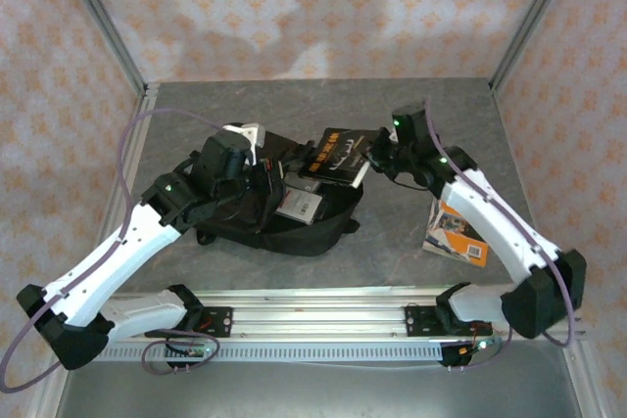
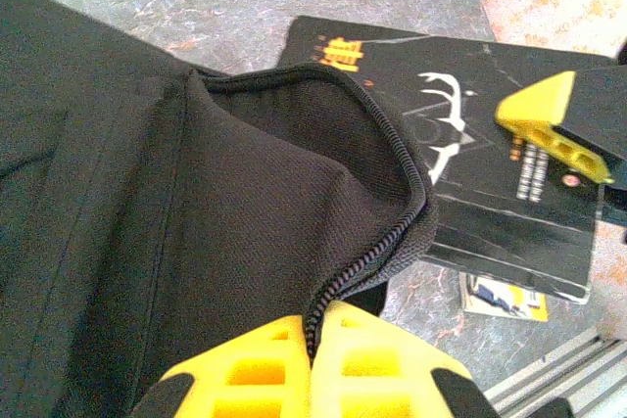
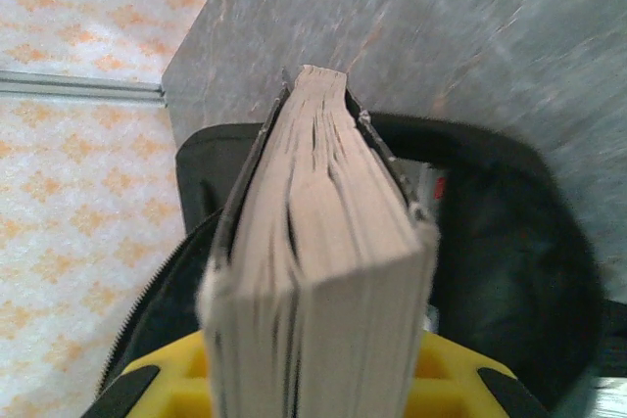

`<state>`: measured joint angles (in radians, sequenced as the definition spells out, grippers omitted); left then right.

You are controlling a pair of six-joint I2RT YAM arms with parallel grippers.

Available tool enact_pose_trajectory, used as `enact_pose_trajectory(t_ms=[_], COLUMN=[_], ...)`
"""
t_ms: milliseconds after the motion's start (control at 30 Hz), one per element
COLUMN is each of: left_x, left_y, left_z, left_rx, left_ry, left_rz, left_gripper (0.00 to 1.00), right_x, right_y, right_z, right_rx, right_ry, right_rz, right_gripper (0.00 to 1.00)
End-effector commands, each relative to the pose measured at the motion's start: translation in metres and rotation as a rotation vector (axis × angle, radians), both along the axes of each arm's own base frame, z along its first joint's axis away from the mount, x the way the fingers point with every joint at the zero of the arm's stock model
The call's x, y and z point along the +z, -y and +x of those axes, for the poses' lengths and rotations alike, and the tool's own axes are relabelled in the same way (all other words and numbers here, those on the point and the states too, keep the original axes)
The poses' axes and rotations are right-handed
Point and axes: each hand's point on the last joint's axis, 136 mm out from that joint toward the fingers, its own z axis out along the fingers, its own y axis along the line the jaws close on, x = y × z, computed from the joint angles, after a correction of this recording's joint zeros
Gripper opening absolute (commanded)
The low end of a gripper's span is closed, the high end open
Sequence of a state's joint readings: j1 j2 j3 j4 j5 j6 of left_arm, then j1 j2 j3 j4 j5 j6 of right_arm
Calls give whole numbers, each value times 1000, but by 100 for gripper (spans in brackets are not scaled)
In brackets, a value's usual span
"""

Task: Pack the student bag
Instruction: Open the student bag at the center of the table.

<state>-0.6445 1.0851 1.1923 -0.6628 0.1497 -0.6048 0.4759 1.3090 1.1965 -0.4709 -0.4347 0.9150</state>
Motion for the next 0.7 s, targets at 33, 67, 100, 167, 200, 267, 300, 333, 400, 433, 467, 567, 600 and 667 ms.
enact_pose_trajectory(t_ms=[33, 67, 100, 167, 200, 267, 300, 333, 400, 433, 467, 567, 600, 667], left_x=[10, 10, 13, 16, 17, 20, 19, 18, 14, 10, 6, -1, -2, -4], left_y=[0, -2, -4, -11, -12, -14, -14, -14, -9, -5, 1, 25, 31, 40], left_z=[6, 7, 9, 14, 16, 22, 25, 28, 34, 38, 40, 44, 45, 48], left_rx=[37, 37, 41, 66, 68, 68, 69, 62, 31, 16, -5, -94, -112, -141], left_ry=[16, 13, 14, 7, 0, -4, -13, -26, -43, -59, -75, -120, -132, -150], left_rz=[-64, -51, -37, 22, 43, 94, 118, 141, 183, 194, 192, 155, 143, 130], left_gripper=[7, 20, 32, 58, 62, 71, 73, 74, 75, 75, 75, 77, 78, 78], right_x=[61, 64, 66, 71, 73, 76, 75, 74, 73, 70, 69, 70, 71, 71], right_y=[-52, -59, -64, -70, -72, -75, -76, -77, -76, -75, -74, -72, -72, -71], right_z=[24, 27, 29, 30, 30, 26, 25, 22, 20, 19, 19, 17, 17, 16], right_rx=[57, 59, 61, 63, 67, 82, 86, 93, 97, 93, 91, 86, 85, 88], right_ry=[62, 49, 42, 36, 37, 34, 29, 25, 22, 18, 20, 26, 28, 31], right_rz=[300, 329, 347, 371, 375, 365, 357, 348, 341, 337, 336, 335, 335, 335], right_gripper=[0, 0, 0, 0, 0, 0, 0, 0, 0, 0, 0, 0, 0, 0])
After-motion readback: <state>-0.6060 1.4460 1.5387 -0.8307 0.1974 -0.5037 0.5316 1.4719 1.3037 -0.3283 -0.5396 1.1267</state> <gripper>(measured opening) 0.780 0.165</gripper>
